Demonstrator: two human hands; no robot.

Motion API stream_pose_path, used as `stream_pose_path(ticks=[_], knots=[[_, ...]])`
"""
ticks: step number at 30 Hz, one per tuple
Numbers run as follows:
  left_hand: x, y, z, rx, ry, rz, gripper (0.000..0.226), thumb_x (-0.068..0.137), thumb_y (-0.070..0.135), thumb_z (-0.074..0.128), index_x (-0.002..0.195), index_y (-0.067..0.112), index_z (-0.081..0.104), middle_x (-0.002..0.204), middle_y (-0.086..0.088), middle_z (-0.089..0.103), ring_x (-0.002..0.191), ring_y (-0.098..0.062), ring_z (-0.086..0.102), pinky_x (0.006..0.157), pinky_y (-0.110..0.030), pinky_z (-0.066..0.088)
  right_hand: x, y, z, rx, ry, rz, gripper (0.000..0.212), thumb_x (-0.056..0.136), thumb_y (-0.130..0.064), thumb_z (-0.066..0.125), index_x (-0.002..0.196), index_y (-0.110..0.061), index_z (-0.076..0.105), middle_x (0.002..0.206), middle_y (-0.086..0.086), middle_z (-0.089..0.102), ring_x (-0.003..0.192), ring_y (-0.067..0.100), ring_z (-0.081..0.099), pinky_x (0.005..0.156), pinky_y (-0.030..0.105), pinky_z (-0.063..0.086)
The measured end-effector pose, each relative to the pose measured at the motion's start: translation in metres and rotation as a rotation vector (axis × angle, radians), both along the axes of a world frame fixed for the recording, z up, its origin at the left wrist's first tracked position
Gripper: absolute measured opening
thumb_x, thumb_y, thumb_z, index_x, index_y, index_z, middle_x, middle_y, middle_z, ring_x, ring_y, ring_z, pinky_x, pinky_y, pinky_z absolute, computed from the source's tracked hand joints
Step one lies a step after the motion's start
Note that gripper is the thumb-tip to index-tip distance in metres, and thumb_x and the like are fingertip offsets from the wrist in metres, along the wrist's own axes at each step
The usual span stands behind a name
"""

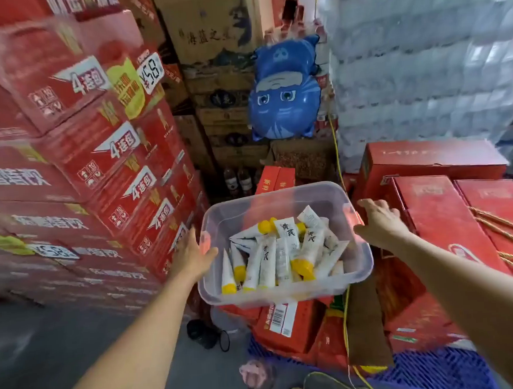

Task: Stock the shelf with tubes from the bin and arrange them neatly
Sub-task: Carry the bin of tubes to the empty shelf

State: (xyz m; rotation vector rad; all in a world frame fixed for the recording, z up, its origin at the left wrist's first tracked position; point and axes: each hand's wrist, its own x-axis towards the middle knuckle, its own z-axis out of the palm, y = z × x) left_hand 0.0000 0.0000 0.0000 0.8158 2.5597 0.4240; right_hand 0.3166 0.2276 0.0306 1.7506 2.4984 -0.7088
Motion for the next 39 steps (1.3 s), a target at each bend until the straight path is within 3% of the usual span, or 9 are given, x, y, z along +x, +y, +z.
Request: stream_pose_path(ticks=[4, 6, 10, 15, 18, 21, 28, 34, 39], knots=[[-0.04, 0.026, -0.029, 0.014, -0.127, 0.152, 0.102, 0.087, 0.041, 0.065, 0.154, 0.016, -0.007, 0.16, -0.013, 0.019, 0.143, -0.034, 0.029, 0.113, -0.048, 0.031, -0.021, 0.023, -0.03, -0.182, 0.038, -0.294, 0.084, 0.083, -0.026, 0.069, 0.146, -0.004, 0.018, 0.142, 0.023, 0.035, 0.129, 0.043, 0.038, 0.105, 0.045, 0.034], [-0.052, 0.036, -0.045, 0.033, -0.225, 0.242, 0.101, 0.087, 0.037, 0.068, 0.154, 0.013, -0.003, 0.155, -0.017, 0.029, 0.137, -0.036, 0.038, 0.11, -0.047, 0.036, -0.027, 0.031, -0.042, -0.276, 0.085, -0.419, 0.08, 0.081, -0.025, 0.072, 0.141, 0.001, 0.025, 0.132, 0.024, 0.048, 0.116, 0.04, 0.052, 0.09, 0.042, 0.046], [-0.064, 0.041, -0.065, 0.069, -0.396, 0.365, 0.06, 0.081, 0.03, 0.075, 0.129, 0.003, 0.051, 0.123, -0.018, 0.062, 0.106, -0.033, 0.062, 0.091, -0.045, 0.052, -0.03, 0.035, -0.055, -0.27, 0.122, -0.496, 0.045, 0.074, -0.025, 0.076, 0.107, -0.002, 0.057, 0.097, 0.017, 0.065, 0.077, 0.028, 0.059, 0.061, 0.029, 0.042], [-0.068, 0.044, -0.067, 0.068, -0.38, 0.352, 0.041, 0.077, 0.027, 0.079, 0.104, 0.003, 0.06, 0.101, -0.015, 0.066, 0.076, -0.026, 0.061, 0.048, -0.028, 0.048, -0.035, 0.032, -0.056, -0.271, 0.227, -0.58, 0.02, 0.068, -0.016, 0.075, 0.082, -0.008, 0.064, 0.076, 0.014, 0.069, 0.065, 0.028, 0.066, 0.058, 0.032, 0.054], [-0.064, 0.043, -0.067, 0.062, -0.325, 0.358, 0.044, 0.078, 0.029, 0.076, 0.109, 0.004, 0.058, 0.103, -0.015, 0.064, 0.081, -0.029, 0.06, 0.057, -0.03, 0.046, -0.037, 0.024, -0.054, -0.247, 0.273, -0.584, 0.015, 0.071, -0.01, 0.07, 0.083, -0.008, 0.061, 0.077, 0.017, 0.067, 0.064, 0.031, 0.065, 0.06, 0.035, 0.054], [-0.058, 0.029, -0.067, 0.085, -0.266, 0.366, 0.03, 0.077, 0.03, 0.075, 0.084, 0.008, 0.056, 0.094, -0.015, 0.067, 0.078, -0.03, 0.063, 0.072, -0.036, 0.054, -0.028, 0.01, -0.049, -0.192, 0.313, -0.541, 0.01, 0.07, -0.01, 0.067, 0.078, -0.009, 0.06, 0.073, 0.014, 0.064, 0.062, 0.03, 0.063, 0.058, 0.033, 0.052], [-0.033, -0.006, -0.019, 0.136, -0.197, 0.27, 0.027, 0.075, 0.028, 0.075, 0.084, 0.007, 0.062, 0.08, -0.014, 0.065, 0.072, -0.032, 0.064, 0.069, -0.041, 0.057, 0.03, -0.063, -0.02, -0.17, 0.381, -0.543, 0.009, 0.067, -0.015, 0.063, 0.073, -0.01, 0.059, 0.066, 0.008, 0.058, 0.057, 0.025, 0.055, 0.055, 0.03, 0.044], [0.046, -0.052, 0.019, 0.166, -0.157, 0.147, 0.027, 0.074, 0.024, 0.077, 0.078, 0.007, 0.056, 0.081, -0.017, 0.064, 0.067, -0.031, 0.061, 0.05, -0.029, 0.048, 0.129, -0.154, -0.002, -0.13, 0.457, -0.599, 0.013, 0.071, -0.018, 0.067, 0.075, -0.006, 0.064, 0.07, 0.011, 0.062, 0.062, 0.027, 0.058, 0.057, 0.031, 0.045], [0.147, -0.084, 0.035, 0.18, -0.159, -0.033, 0.029, 0.071, 0.024, 0.078, 0.083, 0.004, 0.061, 0.086, -0.02, 0.064, 0.08, -0.036, 0.064, 0.062, -0.039, 0.056, 0.247, -0.245, 0.006, -0.059, 0.466, -0.726, 0.014, 0.072, -0.018, 0.068, 0.076, -0.004, 0.066, 0.069, 0.012, 0.06, 0.059, 0.023, 0.054, 0.051, 0.028, 0.039]])
